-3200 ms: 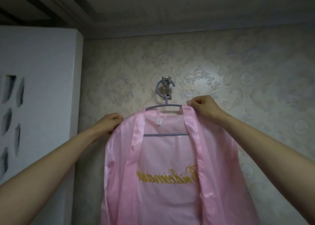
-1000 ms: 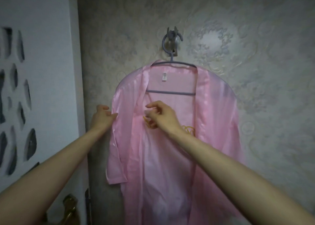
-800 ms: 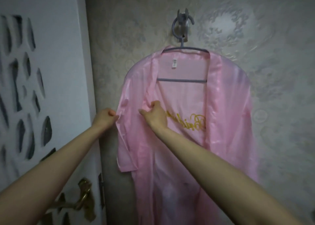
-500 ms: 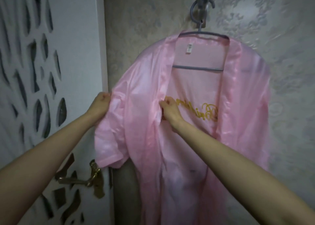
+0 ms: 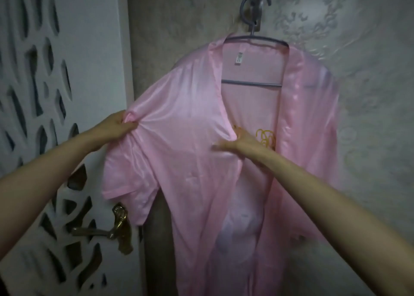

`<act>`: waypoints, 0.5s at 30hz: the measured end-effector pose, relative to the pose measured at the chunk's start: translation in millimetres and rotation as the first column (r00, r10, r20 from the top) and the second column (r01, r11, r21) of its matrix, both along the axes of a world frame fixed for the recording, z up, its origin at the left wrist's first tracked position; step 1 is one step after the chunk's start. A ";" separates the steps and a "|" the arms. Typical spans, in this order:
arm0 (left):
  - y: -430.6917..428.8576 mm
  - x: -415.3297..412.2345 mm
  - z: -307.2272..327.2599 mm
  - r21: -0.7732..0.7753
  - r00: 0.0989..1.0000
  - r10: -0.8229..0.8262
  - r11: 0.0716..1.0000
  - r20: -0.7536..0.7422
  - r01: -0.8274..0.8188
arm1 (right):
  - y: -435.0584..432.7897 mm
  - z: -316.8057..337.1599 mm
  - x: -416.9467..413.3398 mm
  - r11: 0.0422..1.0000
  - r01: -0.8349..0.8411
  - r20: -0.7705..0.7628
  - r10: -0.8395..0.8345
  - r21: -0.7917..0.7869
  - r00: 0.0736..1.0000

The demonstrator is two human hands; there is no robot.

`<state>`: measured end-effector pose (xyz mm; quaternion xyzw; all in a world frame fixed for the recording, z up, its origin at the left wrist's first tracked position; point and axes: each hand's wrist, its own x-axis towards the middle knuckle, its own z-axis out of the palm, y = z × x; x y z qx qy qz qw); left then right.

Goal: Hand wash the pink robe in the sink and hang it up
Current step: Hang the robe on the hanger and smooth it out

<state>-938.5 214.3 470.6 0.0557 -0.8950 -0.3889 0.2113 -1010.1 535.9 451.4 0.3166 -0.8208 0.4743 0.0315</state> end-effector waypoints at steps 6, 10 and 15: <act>0.5 1.3 -10.7 -0.146 0.989 0.133 0.979 -0.061 -0.141 | 10.8 -11.1 -1.4 0.940 -0.246 0.416 0.326 -0.236 0.849; 6.1 11.7 -3.9 -0.085 0.999 -0.001 0.996 -0.049 -0.003 | 16.8 -13.6 -14.6 0.957 0.076 0.033 -0.088 0.279 0.996; -1.0 20.4 2.0 -0.077 0.992 0.010 0.997 0.126 0.000 | 29.9 -28.9 -10.9 0.986 -0.062 0.235 0.025 0.152 0.972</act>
